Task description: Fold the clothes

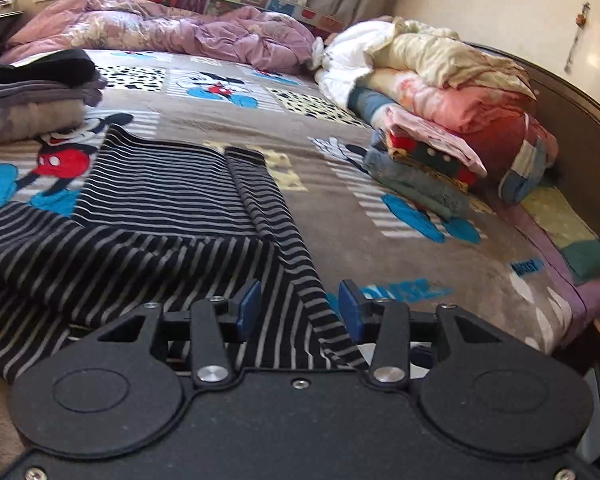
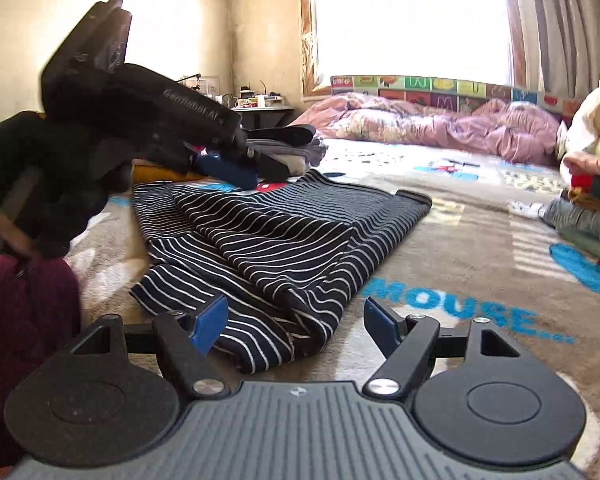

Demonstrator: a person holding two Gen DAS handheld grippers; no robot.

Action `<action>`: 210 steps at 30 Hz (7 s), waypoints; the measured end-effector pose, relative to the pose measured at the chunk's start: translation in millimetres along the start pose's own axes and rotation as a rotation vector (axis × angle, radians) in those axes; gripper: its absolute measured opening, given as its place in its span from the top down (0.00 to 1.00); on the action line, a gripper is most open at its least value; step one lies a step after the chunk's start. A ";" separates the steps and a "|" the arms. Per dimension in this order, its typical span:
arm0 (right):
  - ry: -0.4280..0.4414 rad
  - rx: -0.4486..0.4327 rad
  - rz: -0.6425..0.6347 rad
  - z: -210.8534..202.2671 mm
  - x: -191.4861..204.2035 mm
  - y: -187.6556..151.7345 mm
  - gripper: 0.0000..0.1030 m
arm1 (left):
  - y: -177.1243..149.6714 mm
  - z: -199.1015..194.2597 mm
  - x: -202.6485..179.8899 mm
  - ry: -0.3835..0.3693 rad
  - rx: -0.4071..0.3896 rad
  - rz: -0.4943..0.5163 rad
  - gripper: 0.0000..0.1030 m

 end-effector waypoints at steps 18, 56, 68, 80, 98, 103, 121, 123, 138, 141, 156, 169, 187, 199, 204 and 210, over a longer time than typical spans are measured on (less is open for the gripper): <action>-0.052 0.028 -0.178 2.4 29.4 1.0 0.26 | -57.6 10.9 44.6 -0.084 0.071 -0.646 0.63; 0.010 0.186 -0.253 45.4 54.1 -21.9 0.21 | -65.1 27.5 22.4 -0.032 0.084 -0.263 0.92; 0.094 0.192 -0.339 8.6 79.2 -17.3 0.23 | -56.3 4.1 29.0 -0.069 0.100 -0.311 0.74; 0.028 0.035 -0.126 54.0 21.3 10.8 0.23 | -22.6 -55.3 102.8 0.181 -0.141 -0.504 0.62; 0.162 0.154 -0.181 81.6 48.1 -12.2 0.13 | 26.4 -32.5 215.0 0.380 -0.275 -0.556 0.98; 0.161 0.158 -0.200 79.7 51.6 -13.5 0.13 | 64.5 -37.9 196.3 0.317 -0.337 -0.424 0.99; 0.107 0.092 -0.105 62.2 35.2 -2.9 0.16 | 150.1 33.0 97.0 0.196 -0.294 -0.190 0.99; 0.126 0.104 -0.097 62.0 35.4 -3.8 0.16 | 155.3 43.6 88.1 0.194 -0.285 -0.176 0.99; 0.176 0.139 0.023 54.8 21.6 -5.6 0.16 | 168.2 122.9 54.5 0.197 -0.188 -0.172 0.99; 0.188 0.134 0.054 52.7 18.4 -4.7 0.16 | 165.0 138.1 50.8 0.209 -0.167 -0.165 0.99; 0.225 0.111 0.216 38.6 -4.9 0.3 0.16 | 144.0 208.4 39.7 0.303 -0.071 -0.095 0.99; 0.232 0.113 0.262 36.4 -15.7 -0.5 0.16 | 117.0 262.5 22.3 0.419 0.047 0.105 0.99; 0.171 0.107 0.241 25.4 -18.5 -0.6 0.16 | 139.8 218.1 79.0 0.329 0.036 -0.008 0.75; 0.083 -0.080 0.048 34.5 -0.5 19.7 0.16 | 111.8 218.7 102.9 0.192 0.083 -0.127 0.96; 0.084 0.052 0.037 64.6 2.0 9.7 0.16 | 116.1 214.9 104.2 0.210 0.055 -0.114 0.96; 0.053 0.117 0.053 68.3 1.3 -3.4 0.16 | 113.0 211.6 108.7 0.227 0.041 -0.086 0.97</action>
Point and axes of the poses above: each gripper's, at about its wrist camera, not at the fingertips, and z roughly the way its jaws point, x to its left, y to its top, the point moved 3 cm from there along z, roughly the way its jaws point, and after that the axes turned 8 degrees about -x, right-handed, at the moved point
